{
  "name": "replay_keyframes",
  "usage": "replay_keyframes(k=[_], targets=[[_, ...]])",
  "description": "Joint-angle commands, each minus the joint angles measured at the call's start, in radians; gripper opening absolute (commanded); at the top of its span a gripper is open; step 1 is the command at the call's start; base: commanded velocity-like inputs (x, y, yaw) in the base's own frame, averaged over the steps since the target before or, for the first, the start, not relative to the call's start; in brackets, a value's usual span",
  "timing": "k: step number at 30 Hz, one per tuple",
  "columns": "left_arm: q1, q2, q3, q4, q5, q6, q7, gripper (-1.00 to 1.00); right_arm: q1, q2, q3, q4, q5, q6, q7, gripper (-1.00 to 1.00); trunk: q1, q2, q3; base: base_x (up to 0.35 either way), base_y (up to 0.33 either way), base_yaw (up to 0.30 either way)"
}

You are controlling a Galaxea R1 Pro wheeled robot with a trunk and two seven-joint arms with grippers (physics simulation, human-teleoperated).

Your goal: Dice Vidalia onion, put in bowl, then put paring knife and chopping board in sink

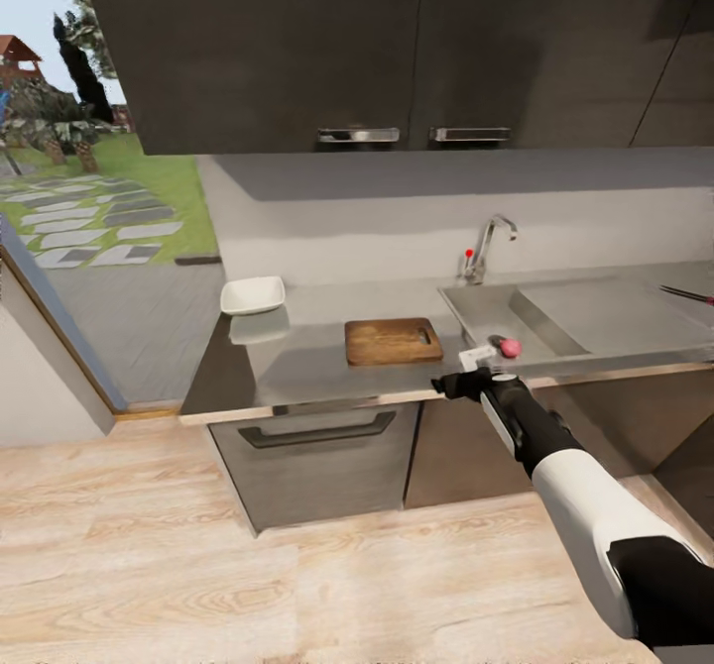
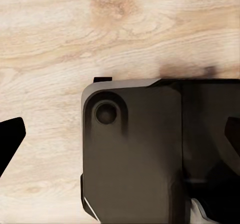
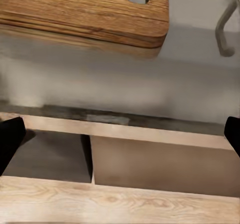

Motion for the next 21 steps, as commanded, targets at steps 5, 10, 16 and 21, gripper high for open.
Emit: replay_keyframes(k=[5, 10, 16, 21], targets=[[-0.001, 0.0, 0.0, 0.002, 0.0, -0.003, -0.001, 1.0, 0.011, 0.0, 0.002, -0.001, 0.007, -0.023, 0.004, 1.0, 0.0, -0.002, -0.002, -0.032, 0.0, 0.0], [0.0, 0.0, 0.0, 0.002, 0.0, -0.003, -0.001, 1.0, 0.024, 0.0, 0.003, 0.0, 0.006, -0.031, 0.005, 1.0, 0.0, -0.002, -0.002, -0.007, -0.025, 0.0], [0.0, 0.0, 0.0, 0.003, -0.001, -0.003, -0.001, 1.0, 0.047, 0.001, 0.003, 0.012, 0.006, -0.053, 0.007, 1.0, 0.0, -0.002, -0.002, -0.001, -0.164, 0.0], [0.0, 0.0, 0.0, 0.003, -0.001, -0.003, -0.001, 1.0, 0.057, 0.002, 0.003, 0.029, 0.006, -0.094, 0.007, 1.0, 0.0, -0.002, -0.002, 0.0, -0.253, 0.0]])
